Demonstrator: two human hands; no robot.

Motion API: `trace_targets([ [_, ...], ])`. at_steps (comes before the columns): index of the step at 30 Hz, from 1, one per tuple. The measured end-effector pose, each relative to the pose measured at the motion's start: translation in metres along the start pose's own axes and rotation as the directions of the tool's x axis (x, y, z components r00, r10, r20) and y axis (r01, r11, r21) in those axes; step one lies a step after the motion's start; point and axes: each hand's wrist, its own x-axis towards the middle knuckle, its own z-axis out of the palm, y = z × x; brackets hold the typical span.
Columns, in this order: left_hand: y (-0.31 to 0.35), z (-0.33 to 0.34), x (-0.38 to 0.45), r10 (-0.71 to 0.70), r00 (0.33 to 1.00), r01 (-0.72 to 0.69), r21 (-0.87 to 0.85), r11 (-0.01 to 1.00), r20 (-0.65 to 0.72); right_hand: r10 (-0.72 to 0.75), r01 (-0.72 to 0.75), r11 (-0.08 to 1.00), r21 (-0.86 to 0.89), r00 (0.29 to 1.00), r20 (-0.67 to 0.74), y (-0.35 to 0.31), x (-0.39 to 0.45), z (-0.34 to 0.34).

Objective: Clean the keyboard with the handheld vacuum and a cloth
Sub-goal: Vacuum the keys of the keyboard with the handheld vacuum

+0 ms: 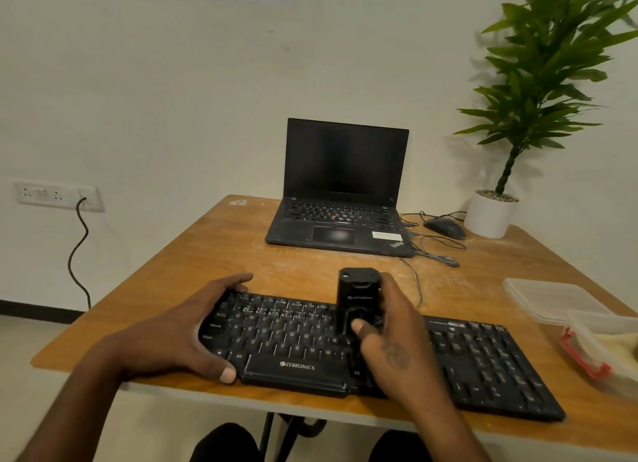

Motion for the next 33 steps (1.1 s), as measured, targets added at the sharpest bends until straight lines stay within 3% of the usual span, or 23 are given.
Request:
trace_targets([
  [4, -0.001, -0.001, 0.0, -0.001, 1.0, 0.001, -0.007, 1.0, 0.012, -0.031, 0.03, 0.999, 0.016, 0.998, 0.06, -0.001, 0.005, 0.003],
  [12, -0.005, -0.001, 0.002, 0.012, 1.0, -0.012, -0.018, 1.0, 0.017, -0.092, 0.092, 0.995, 0.026, 0.996, 0.009, 0.017, 0.001, -0.032],
  [17, -0.002, 0.0, 0.001, 0.007, 1.0, -0.007, -0.017, 1.0, 0.012, -0.142, 0.129, 0.979, 0.158, 0.987, 0.079, 0.011, 0.009, -0.015],
  [28, -0.003, 0.001, 0.001, 0.007, 1.0, -0.006, -0.019, 1.0, 0.018, -0.002, -0.053, 0.937, 0.345, 0.987, 0.159, 0.022, 0.021, -0.032],
  [33, -0.003, 0.0, 0.002, 0.01, 1.0, -0.01, -0.023, 1.0, 0.016, -0.054, -0.008, 0.947, 0.322, 0.982, 0.182, 0.013, 0.022, -0.019],
])
